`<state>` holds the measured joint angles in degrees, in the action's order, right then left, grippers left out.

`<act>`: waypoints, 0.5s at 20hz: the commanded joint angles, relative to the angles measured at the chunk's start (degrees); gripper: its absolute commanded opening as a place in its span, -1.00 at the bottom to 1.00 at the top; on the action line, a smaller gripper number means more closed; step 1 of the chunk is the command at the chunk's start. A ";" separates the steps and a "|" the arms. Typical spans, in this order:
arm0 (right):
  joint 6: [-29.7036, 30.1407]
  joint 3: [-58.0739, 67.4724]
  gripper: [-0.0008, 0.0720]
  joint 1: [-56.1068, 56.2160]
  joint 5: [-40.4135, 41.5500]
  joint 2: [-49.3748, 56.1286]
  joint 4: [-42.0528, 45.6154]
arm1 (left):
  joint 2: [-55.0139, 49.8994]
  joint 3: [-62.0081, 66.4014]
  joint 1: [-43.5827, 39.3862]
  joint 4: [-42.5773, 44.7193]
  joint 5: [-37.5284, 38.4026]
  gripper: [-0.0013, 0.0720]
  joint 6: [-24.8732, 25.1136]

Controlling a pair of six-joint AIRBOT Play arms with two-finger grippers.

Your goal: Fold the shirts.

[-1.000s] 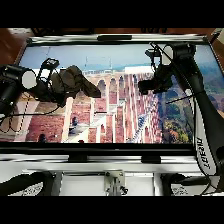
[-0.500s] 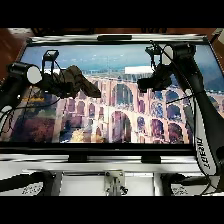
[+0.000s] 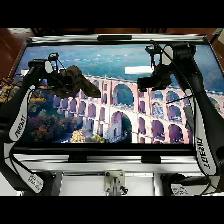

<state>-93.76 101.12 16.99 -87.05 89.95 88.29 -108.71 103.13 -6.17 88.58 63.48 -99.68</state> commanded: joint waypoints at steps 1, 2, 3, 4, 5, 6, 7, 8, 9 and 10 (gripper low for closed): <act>-0.09 0.04 0.75 0.02 0.33 0.00 -0.98 | -4.42 1.53 0.85 -3.72 -4.15 0.97 -0.09; -0.09 0.07 0.75 0.02 0.44 0.00 -1.01 | -4.11 1.66 0.87 -5.35 -4.83 0.38 -0.09; -0.07 0.07 0.75 0.02 0.42 0.00 -0.96 | -3.65 2.62 0.94 -7.10 -4.11 -0.91 -0.02; 0.13 0.07 0.75 0.02 0.66 -0.02 -0.70 | -2.82 4.31 0.96 -9.03 -2.91 -0.86 0.96; 1.60 0.07 0.75 0.02 0.76 -0.09 -0.63 | -1.51 7.10 0.87 -11.50 -1.16 -0.87 3.39; 2.99 0.24 0.75 0.02 0.04 -0.37 -0.44 | 0.17 10.64 0.63 -13.11 0.83 -0.87 6.08; 3.13 0.70 0.75 0.02 -1.60 -0.90 0.39 | 2.73 15.13 0.02 -13.16 2.99 -0.87 7.32; 3.21 1.29 0.75 0.02 -3.61 -1.99 1.97 | 6.16 18.45 -0.85 -13.18 3.76 -0.87 7.74; 3.58 1.88 0.75 0.02 -5.33 -3.58 4.55 | 11.58 19.45 -2.34 -13.25 2.67 -0.87 7.69; 4.37 2.56 0.75 0.02 -6.78 -5.81 8.37 | 17.40 18.56 -4.24 -13.22 1.16 -0.87 7.67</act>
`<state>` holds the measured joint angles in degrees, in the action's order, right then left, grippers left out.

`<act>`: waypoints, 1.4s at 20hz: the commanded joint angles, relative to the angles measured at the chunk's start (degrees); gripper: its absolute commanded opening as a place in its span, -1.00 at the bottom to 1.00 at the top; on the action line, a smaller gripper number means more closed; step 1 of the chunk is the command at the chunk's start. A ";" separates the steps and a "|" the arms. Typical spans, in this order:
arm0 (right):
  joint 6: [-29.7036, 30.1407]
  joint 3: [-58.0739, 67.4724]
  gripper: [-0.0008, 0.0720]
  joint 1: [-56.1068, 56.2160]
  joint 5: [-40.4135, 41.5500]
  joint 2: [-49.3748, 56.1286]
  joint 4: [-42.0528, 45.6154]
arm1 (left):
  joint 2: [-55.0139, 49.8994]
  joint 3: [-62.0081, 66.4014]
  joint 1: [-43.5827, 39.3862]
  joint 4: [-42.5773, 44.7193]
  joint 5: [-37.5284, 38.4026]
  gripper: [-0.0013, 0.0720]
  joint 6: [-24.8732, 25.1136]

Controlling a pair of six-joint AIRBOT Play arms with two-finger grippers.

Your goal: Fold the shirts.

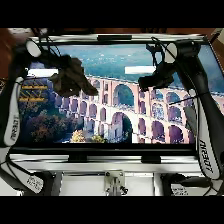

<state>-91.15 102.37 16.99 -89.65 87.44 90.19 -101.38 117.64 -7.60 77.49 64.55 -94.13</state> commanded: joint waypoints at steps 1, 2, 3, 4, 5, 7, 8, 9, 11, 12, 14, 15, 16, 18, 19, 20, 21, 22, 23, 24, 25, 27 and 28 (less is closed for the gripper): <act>2.40 2.05 0.75 0.02 -5.27 -5.99 11.02 | 16.41 1.84 -5.40 -2.10 -1.46 -0.87 1.90; 2.75 2.62 0.75 0.00 -5.97 -8.74 15.37 | 22.03 -1.07 -8.17 -2.08 -2.08 -0.87 1.70; 2.97 3.04 0.75 -0.04 -6.69 -11.69 18.97 | 27.43 -4.55 -11.43 -2.05 -1.62 -0.87 0.07; 3.41 3.15 0.75 -0.15 -7.50 -15.06 21.64 | 31.63 -7.89 -14.78 -2.05 -0.68 -0.87 -1.62; 3.32 3.15 0.75 -0.48 -8.11 -18.16 22.32 | 35.41 -11.93 -18.88 -2.01 -0.26 -0.87 -2.86; 2.69 3.15 0.75 -1.31 -9.62 -24.06 22.25 | 40.22 -20.68 -27.47 -0.17 -0.87 -0.87 -6.43; 1.88 3.15 0.75 -1.66 -10.43 -26.60 22.23 | 41.18 -25.11 -31.45 1.77 -1.01 -0.87 -8.92; 1.42 3.15 0.75 -1.64 -11.26 -28.68 22.23 | 41.31 -29.99 -35.34 4.35 -1.16 -0.87 -11.82; 2.95 3.15 0.75 -1.64 -13.09 -31.04 20.59 | 40.02 -39.74 -40.39 8.70 -4.81 -0.87 -17.53; 4.92 3.15 0.74 -1.64 -13.22 -31.47 19.74 | 38.91 -43.65 -41.20 8.85 -7.06 -0.87 -18.36; 4.63 3.08 0.75 -1.64 -13.27 -30.97 19.61 | 35.85 -46.60 -40.87 8.57 -8.02 -0.46 -21.03; 4.33 3.08 0.75 -1.64 -13.35 -30.27 19.50 | 34.64 -45.90 -40.26 8.09 -8.07 0.84 -20.57; 4.37 3.08 0.75 -1.64 -13.22 -29.42 18.95 | 34.10 -44.54 -39.23 8.04 -7.93 1.00 -19.61; 4.46 3.06 0.75 -1.64 -12.52 -26.75 18.25 | 34.12 -39.30 -35.12 8.11 -3.67 1.00 -14.40; 5.09 2.51 0.75 -1.66 -11.98 -25.05 17.94 | 34.14 -35.63 -31.74 8.28 1.73 1.00 -12.00; 5.57 1.20 0.75 -2.73 -11.13 -23.54 16.15 | 34.16 -32.26 -27.63 8.26 8.33 1.00 -8.57; 6.54 -0.92 0.75 -5.68 -10.80 -21.84 10.23 | 34.23 -30.36 -23.50 8.22 15.02 1.00 -5.68; 7.48 -3.69 0.75 -9.64 -11.08 -20.22 2.12 | 34.51 -30.25 -19.17 7.74 21.29 1.00 -3.82; 8.31 -7.61 0.75 -14.53 -11.21 -18.78 -7.82 | 34.86 -31.82 -14.69 5.25 26.58 1.00 -1.36; 8.92 -12.13 0.75 -19.23 -10.82 -17.70 -16.83 | 35.52 -35.28 -10.91 0.90 29.33 1.00 1.38; 9.16 -16.57 0.75 -22.84 -10.08 -17.11 -23.21 | 36.44 -39.80 -8.31 -3.23 29.44 1.00 3.13; 10.25 -25.97 0.75 -27.28 -7.69 -16.90 -28.85 | 37.92 -50.71 -6.34 -7.89 25.83 1.00 4.81; 11.61 -30.47 0.75 -27.69 -7.04 -16.90 -28.35 | 37.88 -56.08 -6.80 -8.94 23.56 1.00 5.05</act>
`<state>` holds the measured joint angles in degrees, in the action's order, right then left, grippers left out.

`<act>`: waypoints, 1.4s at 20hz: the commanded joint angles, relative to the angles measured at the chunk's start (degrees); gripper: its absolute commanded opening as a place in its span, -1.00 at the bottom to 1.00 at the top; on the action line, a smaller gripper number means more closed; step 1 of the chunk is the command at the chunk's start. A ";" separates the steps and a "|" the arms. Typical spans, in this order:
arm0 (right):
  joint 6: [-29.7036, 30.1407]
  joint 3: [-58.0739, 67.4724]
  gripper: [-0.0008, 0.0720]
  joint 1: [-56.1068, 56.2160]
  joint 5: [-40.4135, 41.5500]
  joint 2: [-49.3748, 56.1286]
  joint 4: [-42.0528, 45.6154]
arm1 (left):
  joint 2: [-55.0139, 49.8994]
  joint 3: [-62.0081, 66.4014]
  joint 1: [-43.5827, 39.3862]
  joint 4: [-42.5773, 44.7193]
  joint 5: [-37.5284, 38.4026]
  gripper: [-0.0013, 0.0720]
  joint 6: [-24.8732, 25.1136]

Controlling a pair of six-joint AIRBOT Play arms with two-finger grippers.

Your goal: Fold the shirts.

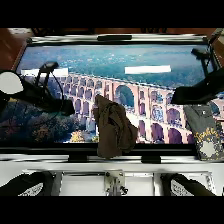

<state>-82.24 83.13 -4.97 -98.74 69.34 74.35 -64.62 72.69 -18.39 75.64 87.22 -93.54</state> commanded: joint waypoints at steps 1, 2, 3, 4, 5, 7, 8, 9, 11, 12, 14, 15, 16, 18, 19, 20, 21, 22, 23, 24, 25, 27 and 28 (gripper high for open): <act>4.20 -15.28 0.75 -5.68 2.99 1.20 -12.11 | 0.81 -15.69 3.19 -8.59 -1.84 1.00 5.22; 5.31 -19.12 0.75 -5.18 4.68 1.20 -12.37 | 0.39 -20.28 2.01 -11.02 -5.90 1.00 6.23; 5.92 -22.84 0.75 -4.48 7.19 1.20 -12.52 | -0.20 -24.02 0.87 -13.60 -10.40 1.00 7.54; 6.14 -25.86 0.75 -3.69 9.86 1.20 -12.57 | -1.25 -27.17 -0.28 -16.52 -14.53 1.00 9.20; 6.14 -28.63 0.75 -2.71 12.70 1.27 -12.68 | -2.62 -29.05 -1.25 -19.08 -17.07 1.00 10.08; 7.10 -32.22 0.75 -0.04 15.91 2.03 -13.46 | -6.56 -29.81 -3.23 -23.91 -18.23 1.00 14.91; 7.87 -33.14 0.75 1.64 16.55 2.91 -13.44 | -8.57 -29.57 -4.15 -25.77 -18.25 1.00 17.51; 8.26 -33.51 0.75 3.17 16.87 3.89 -13.46 | -10.27 -29.22 -4.92 -26.86 -18.29 1.00 19.02; 8.46 -33.51 0.75 6.16 17.49 5.97 -13.68 | -13.33 -28.33 -6.32 -27.26 -18.32 1.00 19.47; 8.72 -33.51 0.75 7.41 18.01 6.78 -14.03 | -14.34 -28.02 -6.75 -27.28 -18.32 1.00 20.06; 8.81 -33.51 0.75 9.27 19.32 7.67 -14.38 | -15.30 -27.76 -7.32 -27.69 -19.02 1.00 20.74; 8.79 -33.51 0.75 9.92 19.98 7.78 -14.43 | -15.32 -27.76 -7.34 -28.37 -19.74 1.00 21.03; 8.79 -33.51 0.75 10.40 20.81 7.76 -14.58 | -15.32 -27.76 -7.34 -29.05 -20.41 0.99 21.09; 8.39 -33.53 0.75 11.26 23.34 8.02 -14.69 | -15.39 -27.76 -7.34 -29.42 -20.94 0.75 21.11; 8.35 -33.51 0.75 11.74 24.44 8.48 -15.39 | -15.39 -27.76 -7.37 -29.51 -21.22 0.75 21.11; 8.33 -33.51 0.75 12.31 24.96 8.94 -16.48 | -15.41 -27.76 -7.34 -29.88 -21.29 0.75 21.14; 8.33 -33.51 0.75 12.96 25.40 9.46 -17.20 | -15.52 -27.76 -7.34 -30.73 -21.22 0.75 21.75; 8.33 -33.51 0.75 13.75 25.94 9.92 -17.33 | -15.78 -27.76 -7.37 -32.28 -21.24 0.75 23.19; 8.33 -33.51 0.75 14.45 26.43 10.29 -17.29 | -16.15 -27.76 -7.34 -34.14 -21.35 0.75 24.39; 8.11 -33.53 0.75 15.02 27.10 10.51 -17.33 | -16.61 -27.76 -7.34 -35.60 -21.68 0.76 24.98; 7.80 -33.51 0.75 15.43 27.89 10.62 -17.31 | -17.11 -27.76 -7.34 -36.70 -22.27 0.75 24.98; 6.62 -33.51 0.75 15.54 29.53 10.62 -17.55 | -18.18 -27.76 -7.34 -36.92 -22.91 0.75 24.98; 6.14 -33.51 0.75 15.56 30.21 10.62 -17.51 | -18.73 -27.76 -7.37 -36.98 -22.93 0.75 24.98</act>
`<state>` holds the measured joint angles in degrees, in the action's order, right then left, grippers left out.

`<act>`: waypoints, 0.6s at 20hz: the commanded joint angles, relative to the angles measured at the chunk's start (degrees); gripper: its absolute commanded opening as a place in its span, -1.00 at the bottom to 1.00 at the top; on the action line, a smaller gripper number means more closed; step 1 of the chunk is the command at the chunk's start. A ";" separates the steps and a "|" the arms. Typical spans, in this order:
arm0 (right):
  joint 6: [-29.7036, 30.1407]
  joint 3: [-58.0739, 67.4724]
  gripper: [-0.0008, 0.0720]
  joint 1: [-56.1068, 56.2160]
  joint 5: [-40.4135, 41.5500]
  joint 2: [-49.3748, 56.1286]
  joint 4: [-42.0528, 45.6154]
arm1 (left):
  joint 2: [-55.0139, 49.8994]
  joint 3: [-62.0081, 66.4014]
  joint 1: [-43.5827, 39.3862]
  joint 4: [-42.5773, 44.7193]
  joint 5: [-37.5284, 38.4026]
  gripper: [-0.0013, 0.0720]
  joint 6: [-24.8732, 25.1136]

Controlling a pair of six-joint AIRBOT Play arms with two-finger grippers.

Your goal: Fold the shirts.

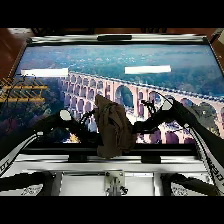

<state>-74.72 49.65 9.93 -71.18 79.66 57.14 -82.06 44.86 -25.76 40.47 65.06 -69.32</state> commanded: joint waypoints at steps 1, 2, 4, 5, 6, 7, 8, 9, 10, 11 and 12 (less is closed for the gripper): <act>-1.75 -0.02 0.75 0.66 3.17 0.31 -0.35 | -1.84 0.07 0.00 -2.03 -0.76 0.75 0.79; -2.45 -0.02 0.75 0.66 3.74 0.31 -0.42 | -2.27 0.07 0.02 -2.43 -0.79 0.74 1.42; -2.82 -0.02 0.75 0.66 4.59 0.31 -1.01 | -2.80 0.07 0.00 -3.93 -0.81 0.63 2.67; -2.82 -0.02 0.75 0.66 4.98 0.31 -1.20 | -2.97 0.07 0.02 -5.22 -0.76 0.46 2.67; -2.82 -0.02 0.75 0.66 5.11 0.31 -1.33 | -3.02 0.07 0.02 -6.71 -0.76 0.26 2.95; -2.82 -0.02 0.74 0.66 5.11 0.31 -1.40 | -3.02 0.07 0.00 -7.91 -0.76 0.20 4.26; -2.78 -0.02 0.58 0.66 5.01 0.31 -1.40 | -3.02 0.07 0.02 -8.50 -0.74 -0.03 5.70; -2.80 -0.02 0.02 0.66 4.81 0.28 -1.68 | -3.02 0.07 0.02 -8.59 -0.72 -0.21 6.62; -2.73 -0.02 -0.40 0.66 4.50 0.28 -2.86 | -2.99 0.09 0.04 -8.59 0.17 -0.61 7.19; -1.64 -0.02 -0.84 0.66 3.85 0.28 -4.72 | -2.91 0.17 0.24 -8.55 1.75 -0.87 7.74; 0.17 -0.02 -0.83 0.66 3.13 0.15 -5.90 | -2.86 0.70 0.66 -8.41 4.26 -0.87 9.40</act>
<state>-76.84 49.65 10.57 -66.89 79.94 54.41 -84.93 45.08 -25.56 33.06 65.58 -63.22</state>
